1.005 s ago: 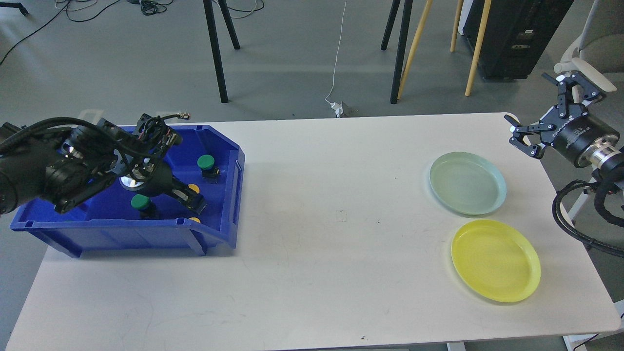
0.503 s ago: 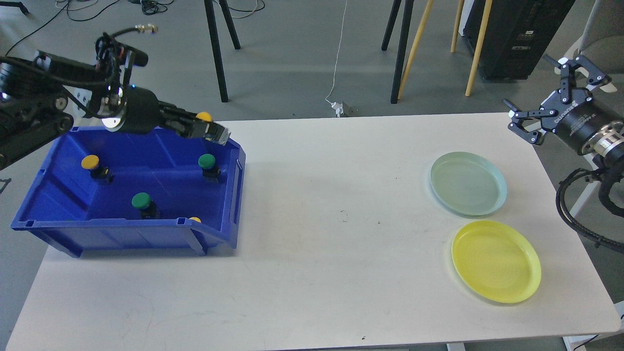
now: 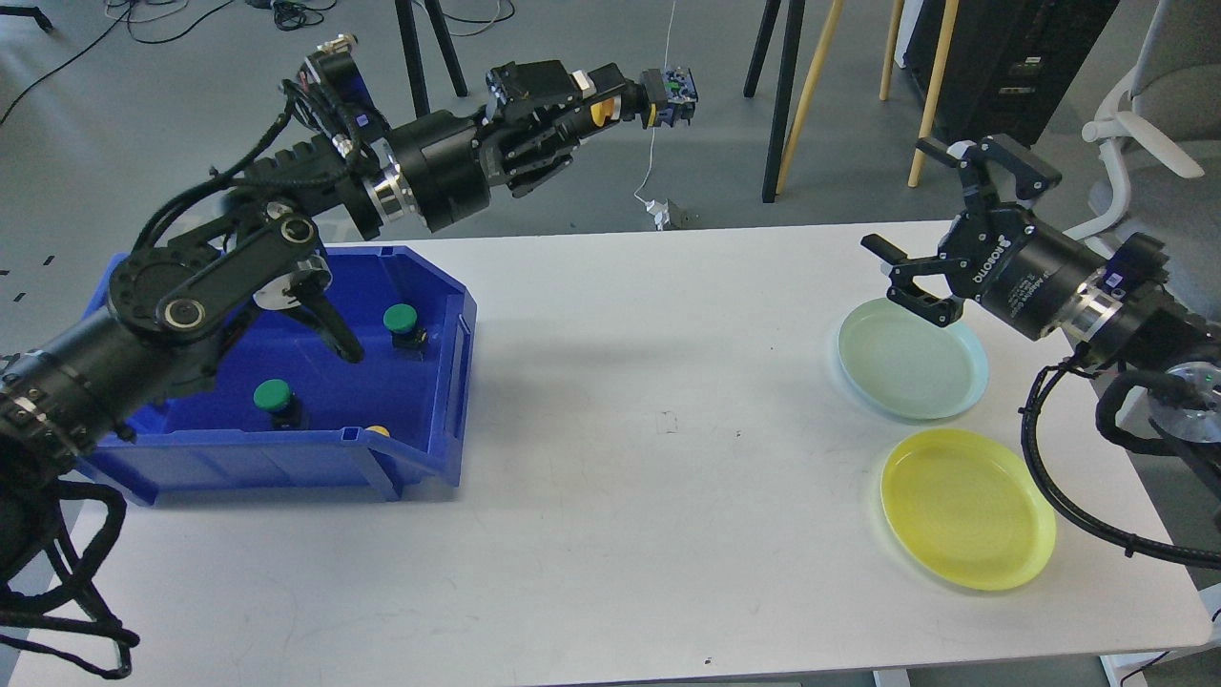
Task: Pass button and place on color plate
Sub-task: 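Lift the button out of the bin and carry it toward the right gripper, then pass the button from the left gripper into the right gripper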
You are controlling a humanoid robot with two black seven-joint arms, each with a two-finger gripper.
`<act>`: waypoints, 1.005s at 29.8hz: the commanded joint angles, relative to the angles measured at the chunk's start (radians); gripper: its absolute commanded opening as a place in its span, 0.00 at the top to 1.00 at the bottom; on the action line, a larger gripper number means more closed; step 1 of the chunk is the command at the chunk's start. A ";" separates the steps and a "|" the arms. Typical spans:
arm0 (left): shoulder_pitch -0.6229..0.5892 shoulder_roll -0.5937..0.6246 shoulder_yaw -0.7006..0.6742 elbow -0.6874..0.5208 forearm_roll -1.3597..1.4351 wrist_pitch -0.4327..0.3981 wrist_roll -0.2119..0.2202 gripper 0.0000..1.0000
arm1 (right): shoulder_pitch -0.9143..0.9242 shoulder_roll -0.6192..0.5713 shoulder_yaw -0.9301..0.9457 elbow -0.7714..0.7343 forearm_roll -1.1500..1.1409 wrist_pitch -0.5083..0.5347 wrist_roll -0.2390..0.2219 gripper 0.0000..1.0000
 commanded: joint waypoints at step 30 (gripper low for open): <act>0.029 -0.109 0.002 0.086 -0.007 0.000 0.000 0.95 | 0.304 0.321 -0.221 -0.230 -0.014 0.000 0.004 0.25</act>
